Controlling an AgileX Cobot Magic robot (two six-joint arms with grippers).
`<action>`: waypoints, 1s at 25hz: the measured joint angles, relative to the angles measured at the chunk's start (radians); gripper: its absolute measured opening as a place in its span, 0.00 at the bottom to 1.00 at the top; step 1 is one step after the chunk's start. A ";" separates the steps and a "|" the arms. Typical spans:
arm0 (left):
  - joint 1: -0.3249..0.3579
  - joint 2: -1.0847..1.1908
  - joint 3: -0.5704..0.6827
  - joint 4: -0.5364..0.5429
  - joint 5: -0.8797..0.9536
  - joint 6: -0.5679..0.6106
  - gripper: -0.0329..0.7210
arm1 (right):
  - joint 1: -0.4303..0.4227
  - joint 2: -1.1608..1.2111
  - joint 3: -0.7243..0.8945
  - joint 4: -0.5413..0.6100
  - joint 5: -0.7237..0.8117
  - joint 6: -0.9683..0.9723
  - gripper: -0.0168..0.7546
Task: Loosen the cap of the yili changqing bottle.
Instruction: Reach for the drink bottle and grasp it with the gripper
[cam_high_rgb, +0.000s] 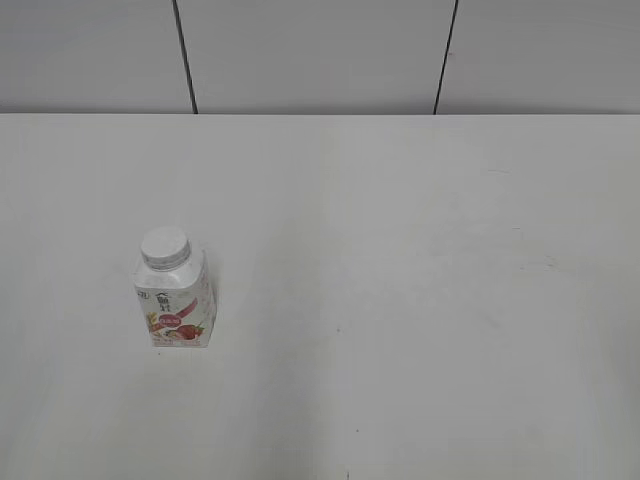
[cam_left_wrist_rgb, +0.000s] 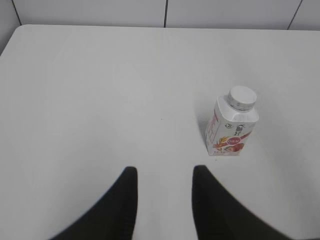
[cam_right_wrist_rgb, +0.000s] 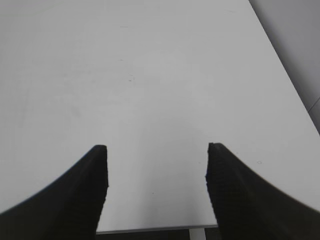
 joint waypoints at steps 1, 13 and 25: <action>0.000 0.000 0.000 0.000 0.000 0.000 0.36 | 0.000 0.000 0.000 0.000 0.000 0.000 0.66; 0.000 0.000 0.000 0.000 0.000 0.000 0.36 | 0.000 0.000 0.000 0.000 0.000 0.000 0.66; 0.000 0.000 0.000 0.000 0.000 0.000 0.36 | 0.000 0.000 0.000 0.000 0.000 0.000 0.66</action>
